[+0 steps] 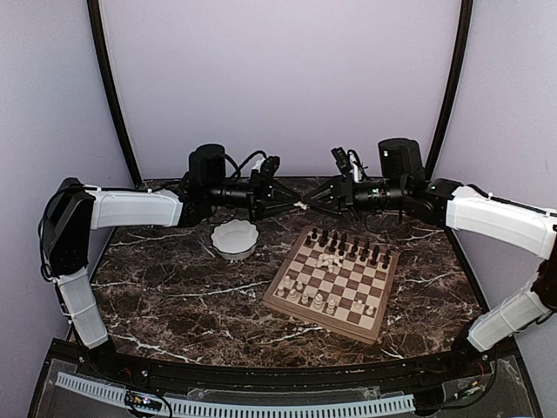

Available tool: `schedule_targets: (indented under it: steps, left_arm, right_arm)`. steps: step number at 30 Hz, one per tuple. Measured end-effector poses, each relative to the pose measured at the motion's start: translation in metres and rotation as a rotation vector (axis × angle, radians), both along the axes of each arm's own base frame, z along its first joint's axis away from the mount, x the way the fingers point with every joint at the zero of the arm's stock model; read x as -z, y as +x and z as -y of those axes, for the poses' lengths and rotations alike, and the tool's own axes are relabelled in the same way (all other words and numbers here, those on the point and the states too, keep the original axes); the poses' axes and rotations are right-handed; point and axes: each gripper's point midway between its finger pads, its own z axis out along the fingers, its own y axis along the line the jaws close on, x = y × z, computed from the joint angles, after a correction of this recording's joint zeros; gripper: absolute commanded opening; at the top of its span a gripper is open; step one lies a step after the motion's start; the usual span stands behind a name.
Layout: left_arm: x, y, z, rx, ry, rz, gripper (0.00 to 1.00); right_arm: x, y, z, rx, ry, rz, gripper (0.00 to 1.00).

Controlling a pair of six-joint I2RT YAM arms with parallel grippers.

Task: Set up the chess pieces on the board
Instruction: Pass from the left arm to the right

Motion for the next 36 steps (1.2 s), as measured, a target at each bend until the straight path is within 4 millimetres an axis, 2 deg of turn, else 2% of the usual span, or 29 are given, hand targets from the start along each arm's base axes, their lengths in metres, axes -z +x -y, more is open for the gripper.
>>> schedule_targets:
  steps: [6, 14, 22, 28, 36]
  left_arm:
    - [-0.002, -0.002, 0.001, 0.005, -0.007, -0.001, 0.09]
    - [-0.007, -0.003, 0.002, 0.008, -0.022, 0.001, 0.09]
    - [-0.008, -0.003, 0.003, 0.008, -0.025, -0.004, 0.09]
    - [-0.01, -0.003, 0.003, 0.007, -0.032, 0.002, 0.09]
    - [-0.01, -0.003, 0.003, 0.006, -0.033, -0.004, 0.11]
  right_arm:
    - [-0.006, 0.0, -0.003, -0.008, 0.03, 0.002, 0.35]
    - [0.0, 0.002, -0.008, -0.021, 0.038, -0.014, 0.33]
    - [0.0, 0.002, -0.008, -0.025, 0.039, -0.013, 0.18]
    - [0.002, 0.002, -0.008, -0.026, 0.033, -0.015, 0.22]
    - [0.003, 0.002, -0.009, -0.034, 0.032, -0.013, 0.08]
